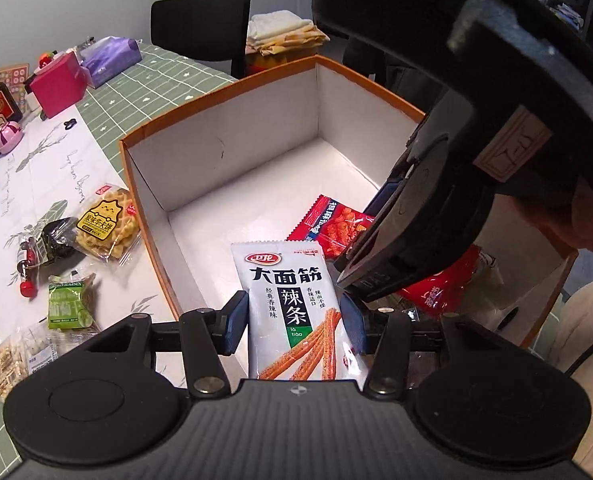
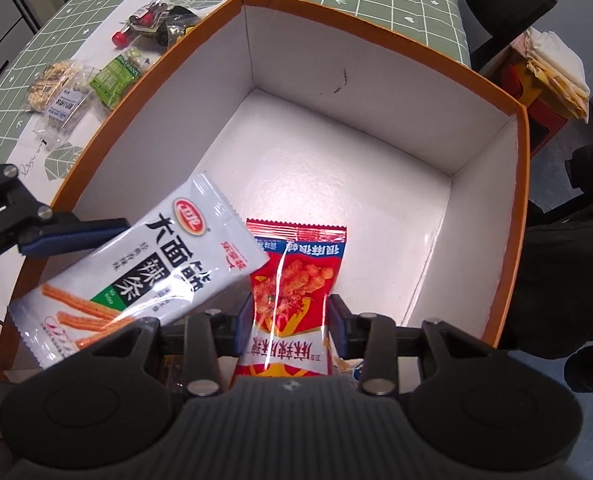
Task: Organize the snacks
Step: 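Lower both packets into the orange box and open both tools, then withdraw both tools from the box back toward the table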
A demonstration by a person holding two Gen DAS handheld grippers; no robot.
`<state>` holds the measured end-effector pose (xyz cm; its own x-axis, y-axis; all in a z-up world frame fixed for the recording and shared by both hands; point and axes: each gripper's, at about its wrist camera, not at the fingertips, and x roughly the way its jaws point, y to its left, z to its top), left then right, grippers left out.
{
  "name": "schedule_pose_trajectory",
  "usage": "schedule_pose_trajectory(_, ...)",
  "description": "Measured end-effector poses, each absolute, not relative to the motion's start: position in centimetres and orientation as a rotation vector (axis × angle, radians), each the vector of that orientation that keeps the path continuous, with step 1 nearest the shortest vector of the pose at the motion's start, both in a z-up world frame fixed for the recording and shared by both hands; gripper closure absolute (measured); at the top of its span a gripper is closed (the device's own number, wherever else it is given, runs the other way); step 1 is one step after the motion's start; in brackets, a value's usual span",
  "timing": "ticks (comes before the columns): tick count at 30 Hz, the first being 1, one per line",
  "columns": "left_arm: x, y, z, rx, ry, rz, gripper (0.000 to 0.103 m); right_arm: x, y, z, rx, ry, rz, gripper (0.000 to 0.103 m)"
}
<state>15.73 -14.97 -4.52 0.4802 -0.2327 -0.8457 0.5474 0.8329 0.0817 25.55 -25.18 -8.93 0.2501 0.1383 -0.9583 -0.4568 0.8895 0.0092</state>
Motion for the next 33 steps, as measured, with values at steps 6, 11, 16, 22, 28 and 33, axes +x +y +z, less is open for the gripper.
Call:
schedule_pose_trajectory(6,15.8,-15.5,-5.1,0.405,0.966,-0.477,0.046,25.5,-25.2,-9.5,-0.304,1.263,0.424,0.064)
schedule_pose_trajectory(11,15.8,-15.9,-5.3,0.435,0.960,-0.462,0.041,25.5,-25.4,-9.7,-0.301,1.264,0.425,0.062)
schedule_pose_trajectory(16,15.5,-15.9,-5.3,0.457,0.956,-0.461,0.040,25.2,-25.4,-9.9,-0.313,1.258,0.427,0.059)
schedule_pose_trajectory(22,14.7,-15.7,-4.7,0.467,0.932,-0.470,0.031,25.1,-25.6,-9.6,-0.315,1.264,0.418,0.052)
schedule_pose_trajectory(28,14.0,-14.7,-3.3,0.424,0.895,-0.474,0.024,24.9,-26.0,-8.0,-0.316,1.239,0.410,0.041)
schedule_pose_trajectory(33,13.1,-13.3,-1.7,0.353,0.854,-0.459,0.024,24.4,-26.0,-6.7,-0.308,1.201,0.397,0.037)
